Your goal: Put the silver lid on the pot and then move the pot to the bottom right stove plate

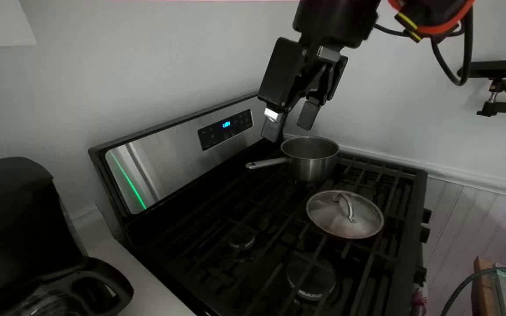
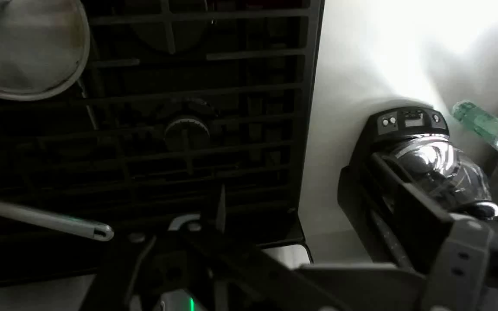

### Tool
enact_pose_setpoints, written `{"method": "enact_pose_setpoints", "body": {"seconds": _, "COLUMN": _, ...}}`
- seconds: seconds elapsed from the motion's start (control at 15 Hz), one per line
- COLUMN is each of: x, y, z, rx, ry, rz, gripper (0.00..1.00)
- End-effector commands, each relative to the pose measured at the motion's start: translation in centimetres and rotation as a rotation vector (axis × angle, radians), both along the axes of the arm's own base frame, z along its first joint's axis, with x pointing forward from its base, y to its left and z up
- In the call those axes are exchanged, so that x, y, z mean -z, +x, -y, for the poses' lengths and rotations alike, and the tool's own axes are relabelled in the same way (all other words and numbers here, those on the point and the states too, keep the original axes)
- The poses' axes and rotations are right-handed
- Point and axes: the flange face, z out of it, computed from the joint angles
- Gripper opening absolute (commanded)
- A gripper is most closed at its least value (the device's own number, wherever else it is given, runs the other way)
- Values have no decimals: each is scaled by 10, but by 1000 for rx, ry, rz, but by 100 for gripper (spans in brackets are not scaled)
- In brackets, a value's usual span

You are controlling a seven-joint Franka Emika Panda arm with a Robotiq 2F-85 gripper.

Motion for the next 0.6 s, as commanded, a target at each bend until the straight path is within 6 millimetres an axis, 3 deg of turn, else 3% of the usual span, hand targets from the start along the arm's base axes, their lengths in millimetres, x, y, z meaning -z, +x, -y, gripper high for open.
{"method": "enact_pose_setpoints", "body": {"seconds": 0.0, "x": 0, "y": 0, "z": 0, "rx": 0, "ry": 0, "rz": -1, "gripper": 100}}
{"method": "enact_pose_setpoints", "body": {"seconds": 0.27, "x": 0, "y": 0, "z": 0, "rx": 0, "ry": 0, "rz": -1, "gripper": 100}}
{"method": "enact_pose_setpoints", "body": {"seconds": 0.53, "x": 39, "y": 33, "z": 52, "rx": 173, "ry": -59, "rz": -84, "gripper": 100}}
